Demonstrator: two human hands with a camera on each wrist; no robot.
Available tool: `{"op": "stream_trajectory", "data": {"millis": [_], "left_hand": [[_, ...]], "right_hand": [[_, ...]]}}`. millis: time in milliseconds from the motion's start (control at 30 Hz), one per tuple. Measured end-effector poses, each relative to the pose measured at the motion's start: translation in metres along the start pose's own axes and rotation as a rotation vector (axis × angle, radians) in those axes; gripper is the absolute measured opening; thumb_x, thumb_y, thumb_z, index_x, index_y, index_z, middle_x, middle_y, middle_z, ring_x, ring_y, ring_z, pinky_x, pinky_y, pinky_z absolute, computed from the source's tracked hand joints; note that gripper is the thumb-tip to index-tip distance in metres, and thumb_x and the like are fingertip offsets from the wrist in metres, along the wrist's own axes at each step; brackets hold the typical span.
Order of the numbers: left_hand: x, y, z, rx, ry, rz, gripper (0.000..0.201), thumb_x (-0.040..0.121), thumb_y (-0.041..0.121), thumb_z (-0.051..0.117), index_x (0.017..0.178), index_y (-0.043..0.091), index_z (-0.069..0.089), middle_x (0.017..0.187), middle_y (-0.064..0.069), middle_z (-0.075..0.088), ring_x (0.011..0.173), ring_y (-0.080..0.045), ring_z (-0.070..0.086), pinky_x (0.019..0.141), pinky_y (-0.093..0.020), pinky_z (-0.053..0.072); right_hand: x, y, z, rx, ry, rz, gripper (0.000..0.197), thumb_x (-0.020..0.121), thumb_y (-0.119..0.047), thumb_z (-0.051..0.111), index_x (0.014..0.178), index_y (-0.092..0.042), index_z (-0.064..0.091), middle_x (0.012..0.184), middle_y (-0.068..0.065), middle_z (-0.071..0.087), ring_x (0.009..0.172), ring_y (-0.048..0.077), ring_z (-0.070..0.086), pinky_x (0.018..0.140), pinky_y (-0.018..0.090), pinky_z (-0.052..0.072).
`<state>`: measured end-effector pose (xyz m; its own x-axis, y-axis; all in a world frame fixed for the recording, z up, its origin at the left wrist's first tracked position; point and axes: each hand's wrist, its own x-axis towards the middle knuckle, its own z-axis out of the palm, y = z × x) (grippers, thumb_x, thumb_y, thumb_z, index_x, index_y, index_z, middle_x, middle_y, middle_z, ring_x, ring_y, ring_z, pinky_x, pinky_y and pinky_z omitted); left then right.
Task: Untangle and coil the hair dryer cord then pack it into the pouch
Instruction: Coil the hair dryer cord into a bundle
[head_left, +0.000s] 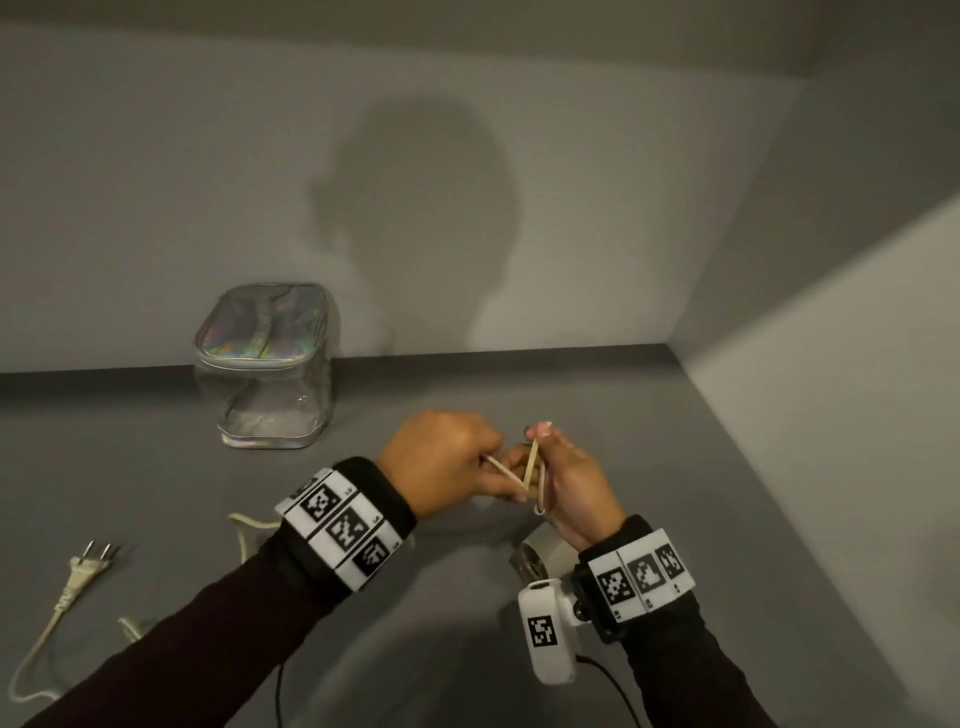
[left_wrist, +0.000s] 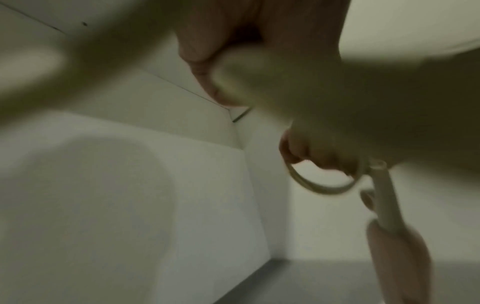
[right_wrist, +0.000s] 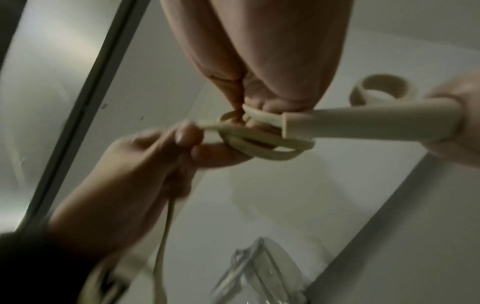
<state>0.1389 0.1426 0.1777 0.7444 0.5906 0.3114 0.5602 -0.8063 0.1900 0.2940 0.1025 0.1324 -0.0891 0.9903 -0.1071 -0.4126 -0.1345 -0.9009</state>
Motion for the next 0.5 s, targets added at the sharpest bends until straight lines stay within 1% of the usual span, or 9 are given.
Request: {"op": "stream_trajectory", "data": {"millis": [67,133,167,233,300,333,367,433,500], "left_hand": [[0.013,0.003,-0.005,-0.111,-0.034,-0.126,0.039,0.058,0.051,0.073,0.057,0.019,0.051,0.056,0.004,0.049,0.056,-0.019,0.050,0.047,-0.027,0.031],[0.023,0.001,-0.005,-0.355,-0.133,-0.188,0.037,0.054,0.036,0.082,0.065,0.026,0.048,0.055,0.007,0.044,0.054,-0.014,0.045,0.053,-0.030,0.035],[0.027,-0.002,-0.005,-0.522,-0.187,-0.207,0.042,0.054,0.028,0.084,0.069,0.030,0.045,0.053,0.008,0.041,0.050,-0.010,0.040,0.052,-0.028,0.034],[0.031,-0.014,-0.004,-0.783,-0.228,-0.230,0.043,0.060,0.016,0.082,0.078,0.032,0.047,0.051,0.008,0.041,0.045,-0.004,0.035,0.049,-0.019,0.031],[0.031,-0.032,-0.007,-0.892,-0.150,-0.251,0.031,0.067,0.012,0.077,0.081,0.031,0.058,0.051,0.008,0.053,0.050,0.000,0.045,0.055,-0.011,0.037],[0.028,-0.042,-0.008,-0.906,-0.085,-0.272,0.026,0.069,0.010,0.074,0.080,0.030,0.064,0.056,0.011,0.063,0.057,0.003,0.053,0.062,-0.008,0.041],[0.022,-0.051,-0.009,-0.896,-0.021,-0.298,0.024,0.072,0.008,0.072,0.079,0.031,0.067,0.063,0.019,0.069,0.066,0.005,0.059,0.068,-0.006,0.043],[0.009,-0.068,-0.006,-0.862,0.093,-0.340,0.029,0.075,0.006,0.068,0.078,0.034,0.071,0.072,0.030,0.070,0.075,0.009,0.062,0.073,-0.003,0.043],[0.000,-0.074,0.003,-0.838,0.231,-0.414,0.036,0.078,0.004,0.065,0.075,0.039,0.072,0.075,0.031,0.070,0.075,0.012,0.061,0.074,-0.001,0.042]], "right_hand": [[-0.001,0.001,0.008,-0.136,-0.035,0.047,0.033,0.099,-0.021,0.021,0.081,-0.008,0.046,0.045,0.002,0.060,0.035,0.014,0.046,0.034,0.020,0.035],[-0.004,0.002,0.010,-0.196,-0.089,0.120,0.039,0.097,-0.020,0.022,0.068,-0.009,0.046,0.036,-0.001,0.047,0.029,0.010,0.032,0.032,0.022,0.018],[-0.007,0.001,0.008,-0.166,-0.126,0.152,0.041,0.096,-0.023,0.023,0.064,-0.010,0.045,0.034,-0.003,0.042,0.028,0.008,0.026,0.034,0.024,0.013],[-0.010,0.000,0.000,-0.001,-0.233,0.183,0.040,0.094,-0.034,0.027,0.065,-0.012,0.045,0.037,-0.008,0.033,0.031,0.005,0.018,0.035,0.021,0.010],[-0.013,-0.004,-0.012,0.170,-0.338,0.162,0.036,0.090,-0.041,0.037,0.066,-0.016,0.045,0.041,-0.009,0.024,0.034,0.007,0.014,0.036,0.019,0.012],[-0.014,-0.007,-0.019,0.227,-0.367,0.146,0.033,0.089,-0.041,0.044,0.066,-0.017,0.045,0.044,-0.007,0.022,0.035,0.008,0.013,0.036,0.018,0.013],[-0.014,-0.010,-0.025,0.250,-0.378,0.128,0.032,0.088,-0.040,0.049,0.066,-0.017,0.046,0.045,-0.006,0.021,0.036,0.008,0.013,0.036,0.018,0.014],[-0.014,-0.014,-0.032,0.245,-0.384,0.101,0.030,0.087,-0.039,0.051,0.067,-0.017,0.047,0.046,-0.006,0.020,0.036,0.008,0.014,0.036,0.018,0.015],[-0.013,-0.013,-0.032,0.268,-0.399,0.107,0.030,0.087,-0.038,0.052,0.067,-0.017,0.047,0.046,-0.006,0.020,0.036,0.008,0.014,0.036,0.018,0.016]]}}
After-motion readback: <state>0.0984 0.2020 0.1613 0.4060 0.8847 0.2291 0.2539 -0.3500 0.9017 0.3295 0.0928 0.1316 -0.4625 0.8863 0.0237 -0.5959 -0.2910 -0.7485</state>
